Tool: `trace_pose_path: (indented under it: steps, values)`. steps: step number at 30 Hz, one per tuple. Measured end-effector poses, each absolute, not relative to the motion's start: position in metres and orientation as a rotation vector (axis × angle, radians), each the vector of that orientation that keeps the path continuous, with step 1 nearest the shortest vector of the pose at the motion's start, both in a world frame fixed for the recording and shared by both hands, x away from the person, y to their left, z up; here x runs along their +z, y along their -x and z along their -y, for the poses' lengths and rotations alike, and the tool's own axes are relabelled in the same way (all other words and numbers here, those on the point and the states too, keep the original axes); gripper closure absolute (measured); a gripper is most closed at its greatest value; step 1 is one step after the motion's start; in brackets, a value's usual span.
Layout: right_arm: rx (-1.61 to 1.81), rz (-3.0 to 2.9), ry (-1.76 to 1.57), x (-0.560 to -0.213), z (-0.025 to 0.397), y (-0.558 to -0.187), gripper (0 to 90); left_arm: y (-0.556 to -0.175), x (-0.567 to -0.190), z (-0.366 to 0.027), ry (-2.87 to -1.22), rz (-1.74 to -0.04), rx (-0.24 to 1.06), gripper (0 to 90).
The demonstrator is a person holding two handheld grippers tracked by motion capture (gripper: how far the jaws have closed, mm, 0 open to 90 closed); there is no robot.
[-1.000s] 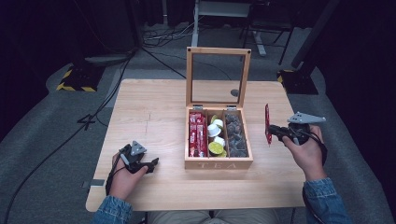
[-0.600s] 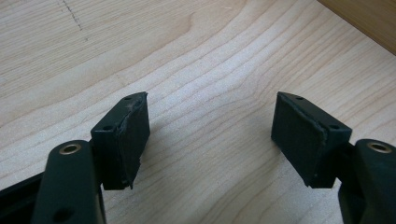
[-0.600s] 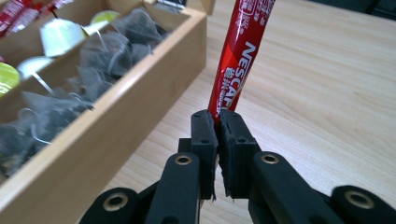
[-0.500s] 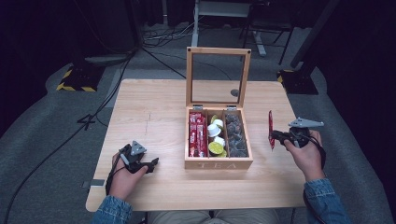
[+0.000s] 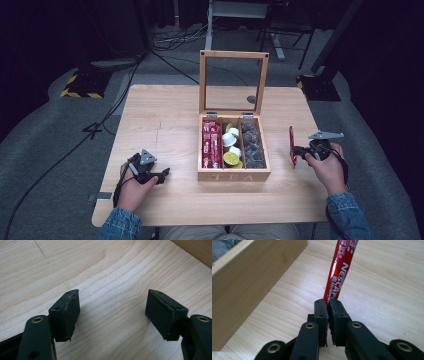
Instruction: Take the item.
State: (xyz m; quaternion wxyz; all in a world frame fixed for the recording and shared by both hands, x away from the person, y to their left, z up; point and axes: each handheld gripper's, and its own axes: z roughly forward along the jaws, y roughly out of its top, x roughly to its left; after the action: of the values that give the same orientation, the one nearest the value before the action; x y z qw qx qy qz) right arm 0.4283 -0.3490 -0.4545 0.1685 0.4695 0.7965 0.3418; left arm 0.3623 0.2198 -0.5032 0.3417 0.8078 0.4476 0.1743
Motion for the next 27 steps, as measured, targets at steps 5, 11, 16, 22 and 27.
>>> trace_pose_path:
  steps: [5, 11, 16, 22, 27]
  values:
    - [0.956, -2.277, -1.373, -0.461, 0.351, -0.428, 89.0, -0.366, -0.503, -0.220, -2.098, -1.165, 0.457, 27.5]
    - [0.944, -2.273, -1.394, -0.466, 0.353, -0.428, 85.5, -0.367, -0.504, -0.219, -2.096, -1.168, 0.455, 26.9]
    - [0.965, -2.241, -1.399, -0.464, 0.353, -0.427, 73.6, -0.367, -0.504, -0.219, -2.096, -1.168, 0.455, 27.0]
    - [1.042, -2.167, -1.360, -0.456, 0.355, -0.427, 49.2, -0.368, -0.503, -0.221, -2.109, -1.159, 0.446, 26.6]
    - [1.130, -2.106, -1.326, -0.445, 0.356, -0.423, 42.0, -0.370, -0.503, -0.221, -2.115, -1.149, 0.445, 25.2]
